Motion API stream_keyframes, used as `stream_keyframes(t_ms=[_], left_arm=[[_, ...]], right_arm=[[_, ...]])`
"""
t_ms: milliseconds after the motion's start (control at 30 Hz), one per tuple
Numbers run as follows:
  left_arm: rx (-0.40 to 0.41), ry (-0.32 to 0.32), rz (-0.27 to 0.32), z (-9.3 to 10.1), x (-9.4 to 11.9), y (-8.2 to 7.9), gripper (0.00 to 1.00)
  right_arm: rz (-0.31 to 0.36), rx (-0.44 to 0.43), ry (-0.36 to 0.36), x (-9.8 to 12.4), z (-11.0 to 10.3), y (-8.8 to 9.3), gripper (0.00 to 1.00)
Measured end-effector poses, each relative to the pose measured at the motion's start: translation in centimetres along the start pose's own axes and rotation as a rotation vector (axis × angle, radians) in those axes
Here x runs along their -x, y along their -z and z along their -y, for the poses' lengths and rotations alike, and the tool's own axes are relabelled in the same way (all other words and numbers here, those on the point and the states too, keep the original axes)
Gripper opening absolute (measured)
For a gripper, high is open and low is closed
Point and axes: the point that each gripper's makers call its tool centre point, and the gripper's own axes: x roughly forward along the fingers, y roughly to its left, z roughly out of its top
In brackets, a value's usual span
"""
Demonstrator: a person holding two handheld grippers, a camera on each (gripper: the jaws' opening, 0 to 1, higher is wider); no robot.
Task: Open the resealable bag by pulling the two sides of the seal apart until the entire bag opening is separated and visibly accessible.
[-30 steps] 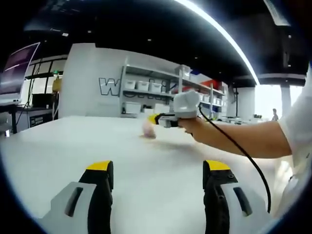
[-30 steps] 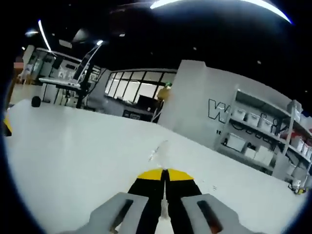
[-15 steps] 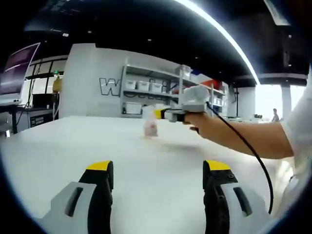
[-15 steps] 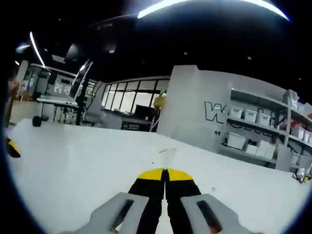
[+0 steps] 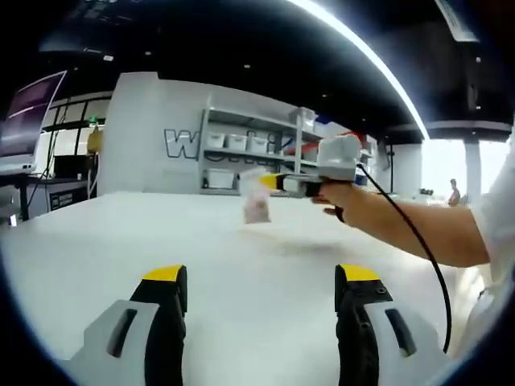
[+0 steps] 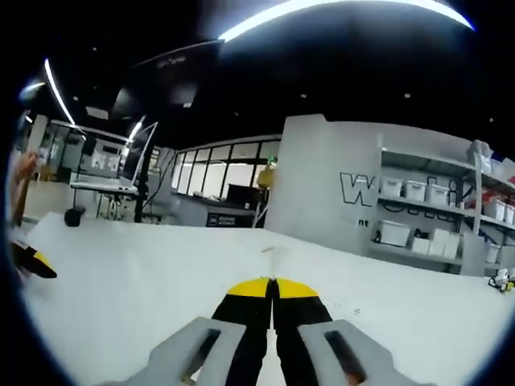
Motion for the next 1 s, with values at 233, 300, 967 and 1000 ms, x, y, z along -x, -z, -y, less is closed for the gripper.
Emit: stream_keyframes(t_ms=[233, 300, 967, 1000], left_arm=[[-0.002, 0.002, -0.001, 0.1, 0.0, 0.0, 0.74], [-0.005, 0.002, -0.003, 0.1, 0.0, 0.0, 0.74], [0.000, 0.004, -0.006, 0.0, 0.0, 0.0, 0.74], [0.002, 0.004, -0.006, 0.0, 0.0, 0.0, 0.74]], right_arm=[[0.009, -0.020, -0.009, 0.6, -0.2, -0.2, 0.00], [0.011, -0.022, -0.012, 1.0, -0.6, -0.2, 0.00], [0.044, -0.067, -0.049, 3.2, -3.6, -1.3, 0.00], [0.045, -0.068, -0.050, 3.4, -3.7, -1.3, 0.00]])
